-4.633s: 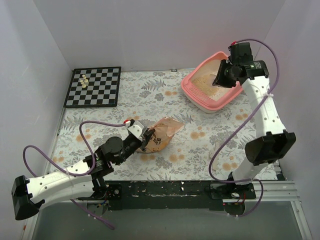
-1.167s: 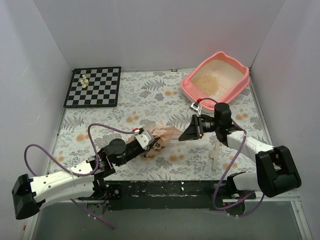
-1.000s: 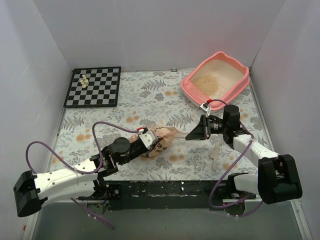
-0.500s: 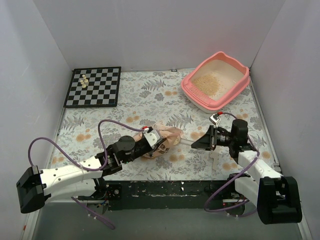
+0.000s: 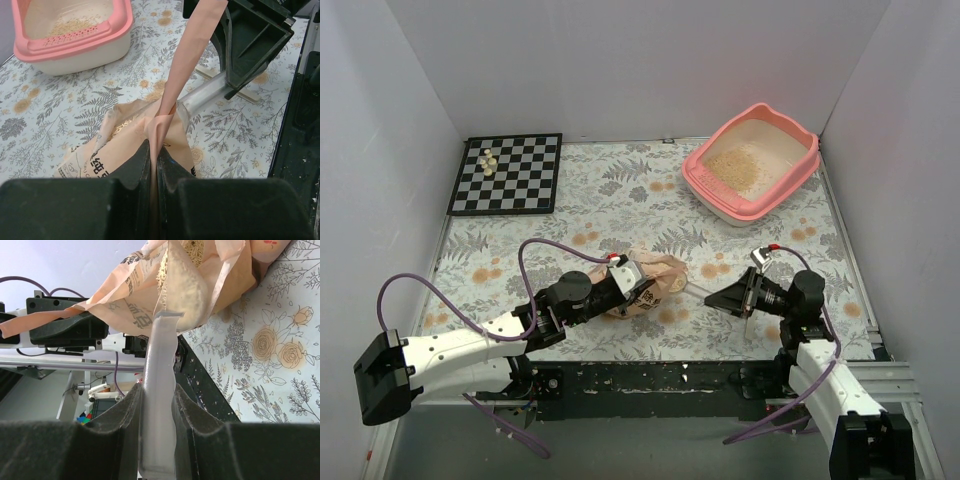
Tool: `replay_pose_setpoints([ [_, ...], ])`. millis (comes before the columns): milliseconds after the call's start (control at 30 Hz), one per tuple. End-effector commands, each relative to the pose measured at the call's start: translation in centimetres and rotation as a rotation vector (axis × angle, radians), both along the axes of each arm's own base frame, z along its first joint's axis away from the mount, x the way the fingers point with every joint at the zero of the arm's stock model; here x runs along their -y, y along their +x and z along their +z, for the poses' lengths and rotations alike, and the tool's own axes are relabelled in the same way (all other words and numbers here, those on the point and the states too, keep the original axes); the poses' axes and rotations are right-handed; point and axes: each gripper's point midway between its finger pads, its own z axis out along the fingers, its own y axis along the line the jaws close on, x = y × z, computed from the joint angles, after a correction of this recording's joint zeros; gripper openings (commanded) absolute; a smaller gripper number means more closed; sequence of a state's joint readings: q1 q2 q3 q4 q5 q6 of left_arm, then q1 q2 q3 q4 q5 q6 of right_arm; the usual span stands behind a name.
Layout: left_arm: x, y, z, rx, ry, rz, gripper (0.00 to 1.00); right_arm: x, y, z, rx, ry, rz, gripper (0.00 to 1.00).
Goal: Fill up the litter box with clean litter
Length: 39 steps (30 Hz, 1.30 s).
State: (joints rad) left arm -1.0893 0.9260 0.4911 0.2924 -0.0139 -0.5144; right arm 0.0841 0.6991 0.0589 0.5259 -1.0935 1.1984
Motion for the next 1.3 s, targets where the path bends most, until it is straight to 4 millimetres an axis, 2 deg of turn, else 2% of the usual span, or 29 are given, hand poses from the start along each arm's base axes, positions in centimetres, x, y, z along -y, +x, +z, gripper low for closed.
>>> replay_pose_setpoints([
  [0, 1.1, -1.0, 5.4, 0.057, -0.161, -0.064, 0.00, 0.1, -0.5, 0.7, 0.023, 0.023, -0.015, 0.01],
  [167, 0.6, -0.7, 6.2, 0.063, -0.181, -0.035, 0.00, 0.2, -1.0, 0.7, 0.018, 0.022, -0.035, 0.01],
  [333, -0.7, 1.6, 6.7, 0.040, -0.207, 0.123, 0.00, 0.3, -1.4, 0.7, 0.020, 0.014, -0.051, 0.01],
  [567, -1.1, 2.2, 6.8, 0.024, -0.226, 0.167, 0.00, 0.6, -1.4, 0.9, -0.002, -0.004, -0.095, 0.01],
  [833, -2.2, 2.6, 6.9, 0.029, -0.257, 0.220, 0.00, 1.0, -1.2, 2.5, -0.012, -0.001, -0.179, 0.01],
  [1267, -2.5, 3.4, 6.5, -0.003, -0.268, 0.278, 0.00, 1.1, -2.5, 6.1, 0.063, 0.064, -0.190, 0.01],
])
